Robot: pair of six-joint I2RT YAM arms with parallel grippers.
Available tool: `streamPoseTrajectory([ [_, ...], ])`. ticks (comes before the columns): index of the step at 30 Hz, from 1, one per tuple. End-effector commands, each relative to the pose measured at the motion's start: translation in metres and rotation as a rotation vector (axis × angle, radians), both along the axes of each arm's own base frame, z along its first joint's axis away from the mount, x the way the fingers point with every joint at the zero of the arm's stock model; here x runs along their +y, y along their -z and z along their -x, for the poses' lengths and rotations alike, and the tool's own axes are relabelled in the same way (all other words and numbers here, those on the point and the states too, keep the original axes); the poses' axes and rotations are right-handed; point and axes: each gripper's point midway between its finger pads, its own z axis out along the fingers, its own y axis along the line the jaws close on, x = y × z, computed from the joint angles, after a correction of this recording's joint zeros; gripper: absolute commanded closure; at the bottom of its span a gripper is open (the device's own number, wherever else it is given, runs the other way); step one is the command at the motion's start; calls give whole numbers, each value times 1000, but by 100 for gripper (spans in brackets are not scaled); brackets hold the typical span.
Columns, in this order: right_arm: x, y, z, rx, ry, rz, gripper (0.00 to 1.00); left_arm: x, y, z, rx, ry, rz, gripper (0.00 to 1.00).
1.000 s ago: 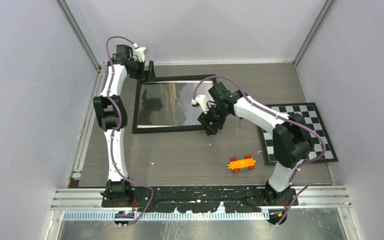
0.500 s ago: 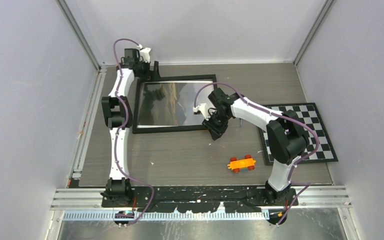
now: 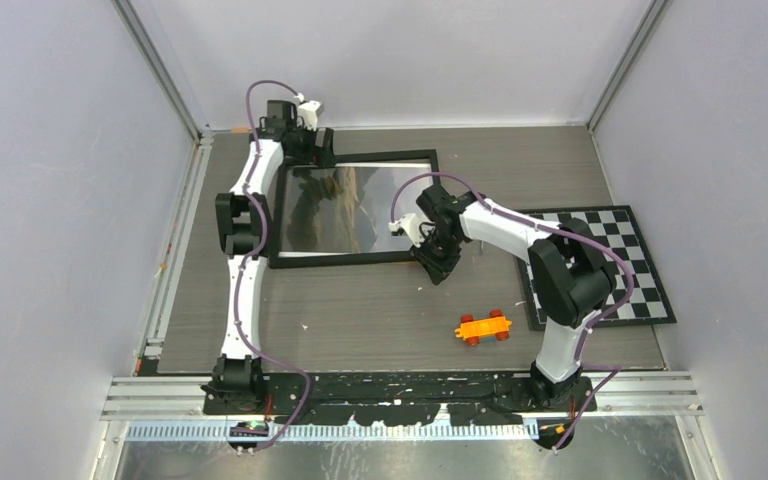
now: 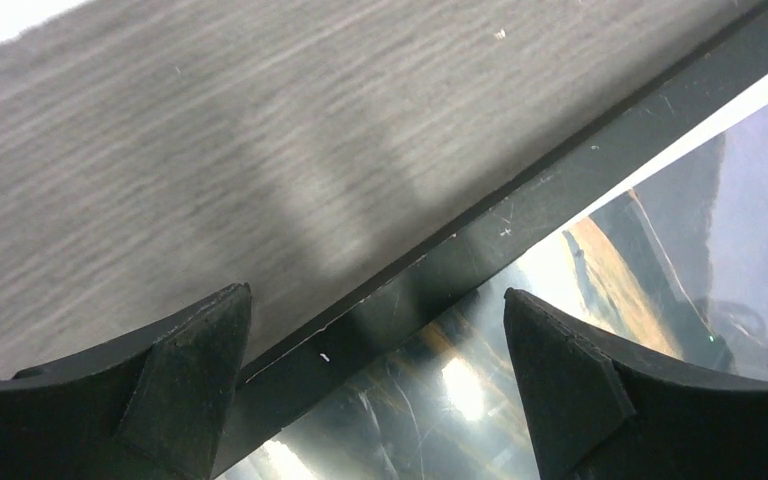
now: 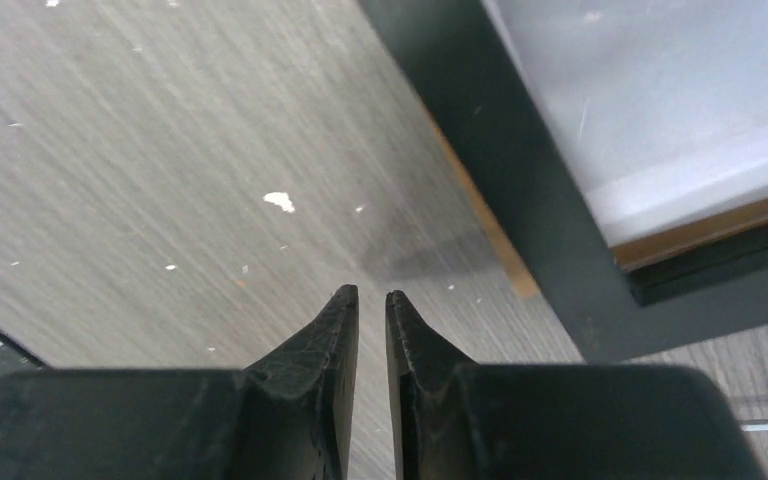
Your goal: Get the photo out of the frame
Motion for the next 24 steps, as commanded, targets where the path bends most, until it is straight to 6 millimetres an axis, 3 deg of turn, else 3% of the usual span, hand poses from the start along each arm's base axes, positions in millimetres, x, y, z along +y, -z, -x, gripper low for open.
streamPoseTrajectory([
  [1, -7, 15, -17, -71, 29, 58, 79, -5, 5, 56, 219, 45, 19, 3],
  [6, -24, 26, -27, -137, 38, 135, 85, -7, 10, 91, 351, 87, 37, 7],
  [12, -36, 28, -53, -220, 69, 186, 85, 1, 11, 136, 465, 116, 41, 10],
  [17, -25, 30, -75, -263, 64, 173, 85, 16, 14, 167, 509, 91, 51, 12],
  [24, -3, 30, -115, -326, 65, 148, 83, 16, 18, 228, 568, 127, 61, 14],
])
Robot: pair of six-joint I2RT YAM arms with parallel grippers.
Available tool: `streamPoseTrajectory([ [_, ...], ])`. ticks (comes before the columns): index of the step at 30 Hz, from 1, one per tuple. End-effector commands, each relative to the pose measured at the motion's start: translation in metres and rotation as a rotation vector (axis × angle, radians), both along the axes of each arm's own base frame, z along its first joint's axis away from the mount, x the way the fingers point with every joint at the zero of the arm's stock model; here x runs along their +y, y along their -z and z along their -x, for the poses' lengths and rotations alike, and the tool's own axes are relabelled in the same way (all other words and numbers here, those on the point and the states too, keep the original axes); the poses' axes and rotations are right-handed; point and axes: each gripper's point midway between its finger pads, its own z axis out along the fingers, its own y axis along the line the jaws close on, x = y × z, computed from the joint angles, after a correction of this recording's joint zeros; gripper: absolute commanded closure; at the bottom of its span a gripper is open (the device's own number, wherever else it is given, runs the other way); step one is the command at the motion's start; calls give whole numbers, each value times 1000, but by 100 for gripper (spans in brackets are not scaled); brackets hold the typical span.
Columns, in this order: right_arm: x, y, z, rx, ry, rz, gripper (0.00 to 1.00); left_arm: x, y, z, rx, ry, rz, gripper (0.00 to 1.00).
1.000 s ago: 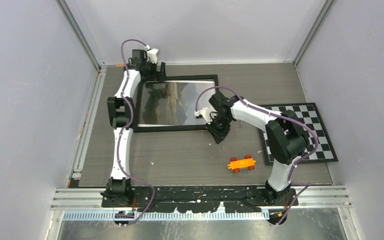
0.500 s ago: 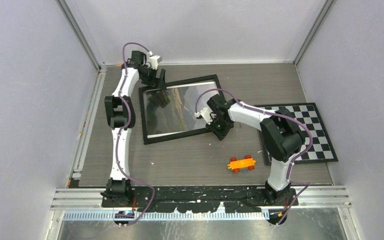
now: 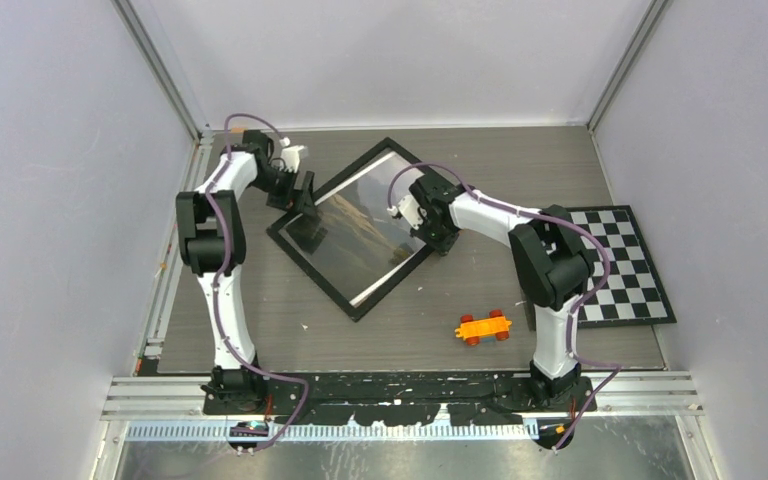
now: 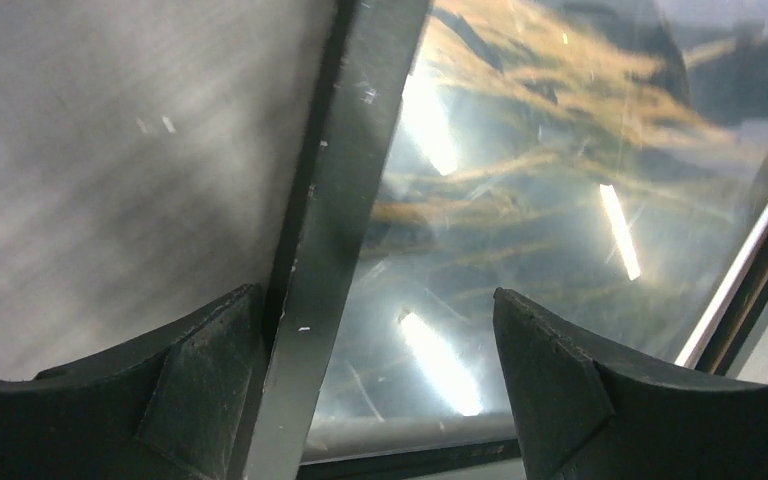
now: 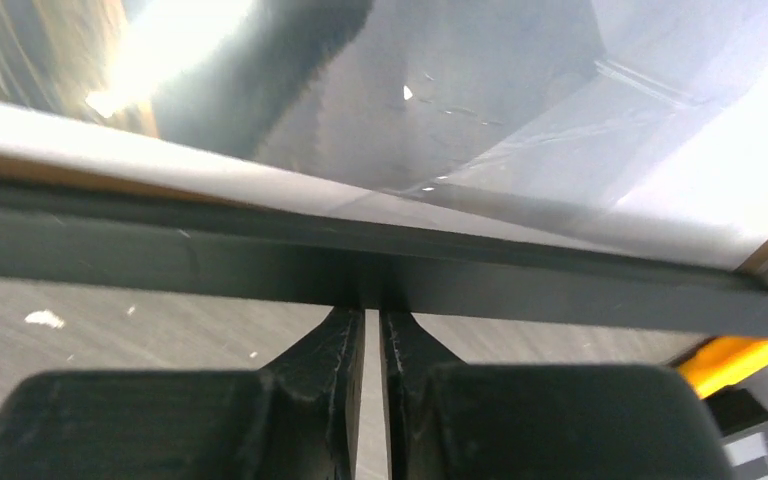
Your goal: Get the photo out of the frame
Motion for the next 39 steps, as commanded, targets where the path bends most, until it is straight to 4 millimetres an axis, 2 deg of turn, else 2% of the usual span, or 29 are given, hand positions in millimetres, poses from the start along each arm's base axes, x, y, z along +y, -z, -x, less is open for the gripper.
streamPoseTrajectory([
  [1, 25, 13, -48, -105, -17, -44, 83, -8, 17, 68, 172, 27, 15, 14],
  [6, 45, 14, -68, -128, -24, -65, 82, -3, 18, 98, 179, 43, 2, 14],
  [10, 49, 8, -74, -142, -4, -82, 80, 0, 8, 104, 142, 63, -16, 14],
  [11, 47, 6, -74, -145, 10, -79, 79, 11, 6, 99, 123, 36, -21, 13],
  [14, 40, -7, -70, -140, 73, -96, 66, 22, -4, 82, 75, -12, -23, 12],
  [19, 25, -35, -64, -110, 233, -171, 56, 43, -18, 27, -22, -118, -10, 11],
  [23, 15, -51, -55, -24, 371, -280, 49, 43, -21, -10, -64, -131, 4, 10],
  [27, 4, -56, -53, 87, 540, -399, 37, 38, -18, -39, -82, -145, 27, 8],
  [31, 0, -58, -61, 169, 681, -508, 23, 25, -10, -54, -94, -131, 32, 6],
  [34, 2, -58, -68, 206, 727, -554, 16, 9, -5, -58, -90, -105, 38, 7],
  [37, 5, -55, -75, 234, 757, -586, 13, -3, -1, -51, -69, -68, 44, 10],
  [39, 5, -52, -82, 243, 766, -599, 12, -23, 2, -37, -44, -19, 49, 13],
])
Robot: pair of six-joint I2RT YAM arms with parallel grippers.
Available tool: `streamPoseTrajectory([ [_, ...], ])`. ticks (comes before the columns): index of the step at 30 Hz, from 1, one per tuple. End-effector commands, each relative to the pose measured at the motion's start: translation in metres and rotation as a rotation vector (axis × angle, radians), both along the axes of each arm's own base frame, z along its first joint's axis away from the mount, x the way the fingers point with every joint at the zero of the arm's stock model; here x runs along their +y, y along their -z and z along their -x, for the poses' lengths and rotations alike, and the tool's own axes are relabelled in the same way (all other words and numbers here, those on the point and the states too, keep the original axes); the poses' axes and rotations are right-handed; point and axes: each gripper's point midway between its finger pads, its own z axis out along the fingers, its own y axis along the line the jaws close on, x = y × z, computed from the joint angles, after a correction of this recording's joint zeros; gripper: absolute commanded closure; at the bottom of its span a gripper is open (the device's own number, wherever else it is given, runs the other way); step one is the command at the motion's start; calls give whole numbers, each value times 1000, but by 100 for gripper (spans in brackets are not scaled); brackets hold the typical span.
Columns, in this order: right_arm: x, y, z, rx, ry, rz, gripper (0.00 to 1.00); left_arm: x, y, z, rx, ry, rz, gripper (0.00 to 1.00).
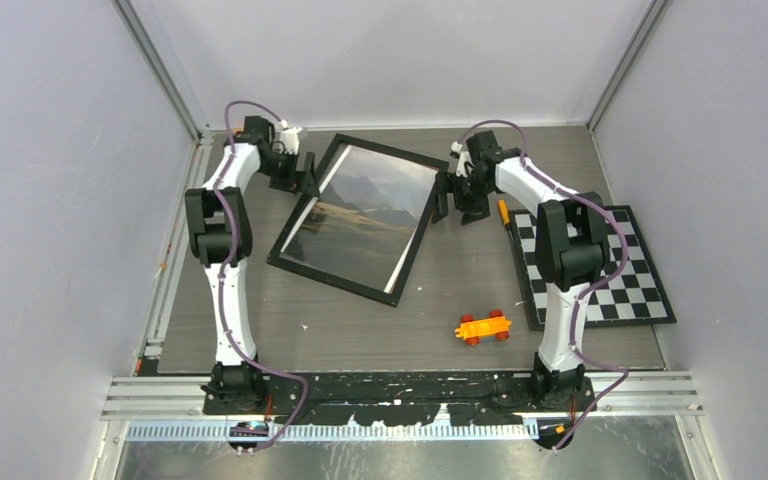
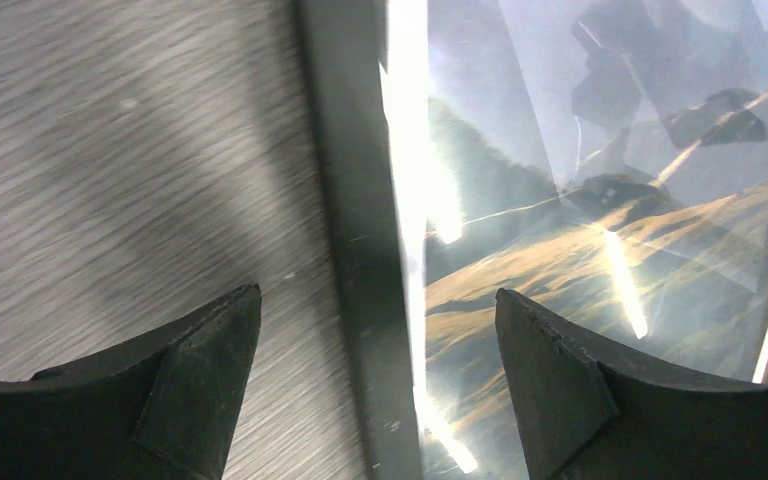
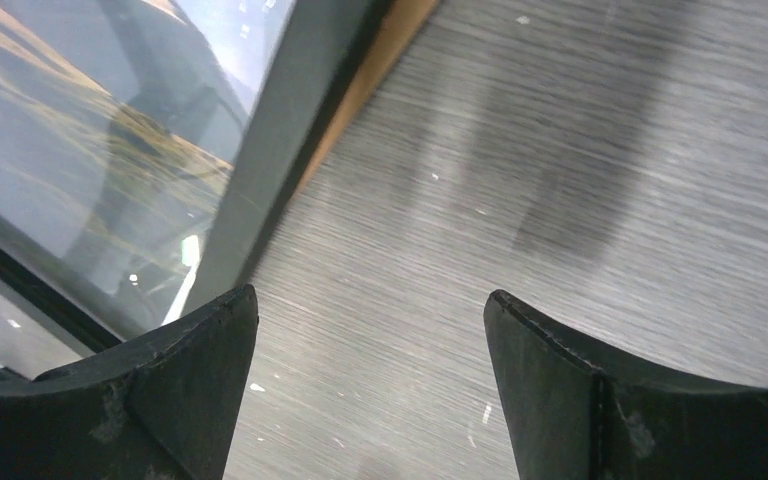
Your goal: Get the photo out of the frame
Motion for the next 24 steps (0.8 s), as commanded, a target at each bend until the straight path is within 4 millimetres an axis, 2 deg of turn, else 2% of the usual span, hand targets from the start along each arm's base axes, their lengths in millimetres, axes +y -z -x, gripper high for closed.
streamPoseTrajectory([
  [1, 22, -10, -17, 11, 30, -113, 12, -36, 7, 24, 58, 83, 29, 14],
  [5, 17, 1, -37, 29, 22, -113, 12, -43, 14, 55, 97, 105, 21, 16],
  [8, 21, 10, -44, 55, 3, -132, 12, -48, 12, 72, 116, 110, 32, 17],
  [12, 33, 24, -51, 64, -27, -170, 12, -50, 8, 95, 130, 137, 28, 19],
  [18, 58, 29, -66, 39, -94, -200, 12, -54, -6, 128, 162, 168, 67, 23],
  [21, 72, 31, -71, 16, -136, -204, 12, -61, -3, 155, 210, 179, 87, 23],
  [24, 88, 33, -76, -8, -165, -214, 12, -66, 1, 174, 233, 171, 89, 23],
])
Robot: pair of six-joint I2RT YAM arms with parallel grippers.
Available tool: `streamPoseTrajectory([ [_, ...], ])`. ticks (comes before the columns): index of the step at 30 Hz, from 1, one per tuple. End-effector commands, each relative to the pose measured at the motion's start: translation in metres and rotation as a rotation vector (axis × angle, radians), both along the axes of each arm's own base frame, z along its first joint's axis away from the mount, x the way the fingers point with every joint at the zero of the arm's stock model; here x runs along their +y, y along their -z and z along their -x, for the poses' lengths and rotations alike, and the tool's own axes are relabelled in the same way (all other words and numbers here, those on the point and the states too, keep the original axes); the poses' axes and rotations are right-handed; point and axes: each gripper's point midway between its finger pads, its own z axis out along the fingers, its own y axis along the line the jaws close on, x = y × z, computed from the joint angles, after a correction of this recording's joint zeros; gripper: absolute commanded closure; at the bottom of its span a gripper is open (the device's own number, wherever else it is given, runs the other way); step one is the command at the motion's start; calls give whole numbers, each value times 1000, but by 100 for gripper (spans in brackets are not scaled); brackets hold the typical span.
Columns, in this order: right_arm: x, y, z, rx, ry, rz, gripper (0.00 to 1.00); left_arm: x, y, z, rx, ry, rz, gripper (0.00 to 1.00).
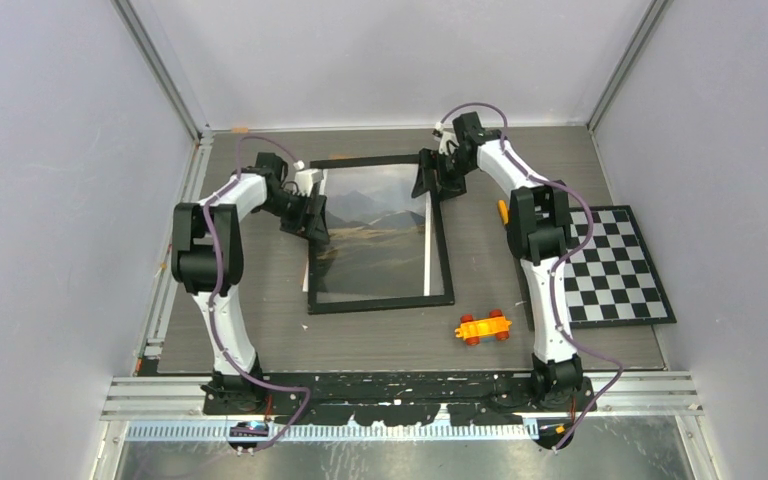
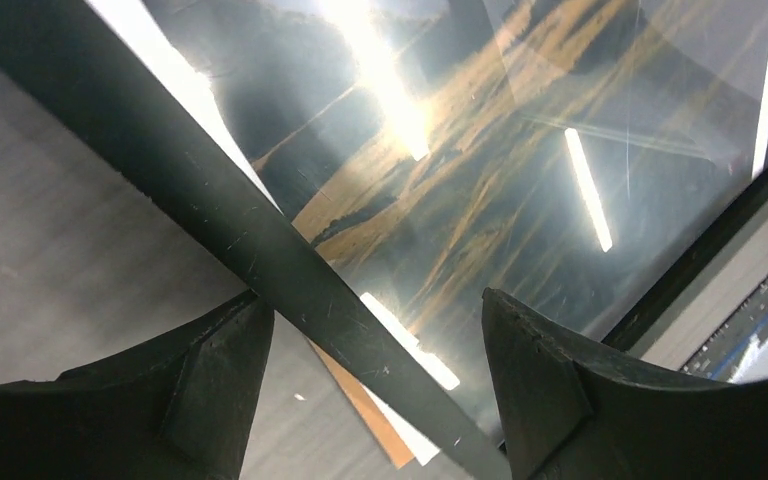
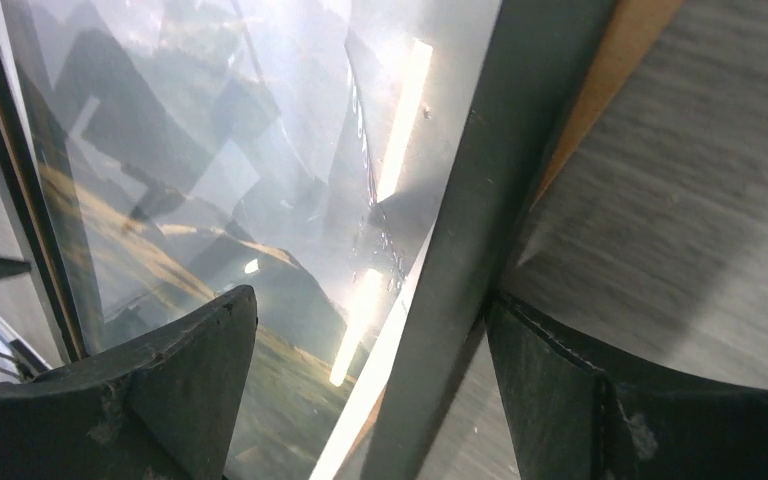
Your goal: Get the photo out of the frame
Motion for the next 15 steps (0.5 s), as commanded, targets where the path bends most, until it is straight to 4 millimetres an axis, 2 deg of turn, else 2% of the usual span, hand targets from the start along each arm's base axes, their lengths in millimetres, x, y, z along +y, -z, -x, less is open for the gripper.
streamPoseTrajectory([
  [1, 43, 18, 5, -18, -105, -28, 12, -22, -3, 45, 95, 24, 59, 23],
  [5, 51, 14, 1, -26, -100, -39, 12, -16, -1, 46, 109, -62, 39, 23],
  [7, 45, 12, 2, -29, -90, -20, 12, -9, -2, 39, 106, -115, 40, 22],
  [11, 18, -2, 1, -39, -37, 15, 11, 16, -10, 11, 70, -246, 42, 22],
  [15, -18, -15, 5, -14, 43, 54, 10, 20, -19, -3, 35, -282, 43, 21],
])
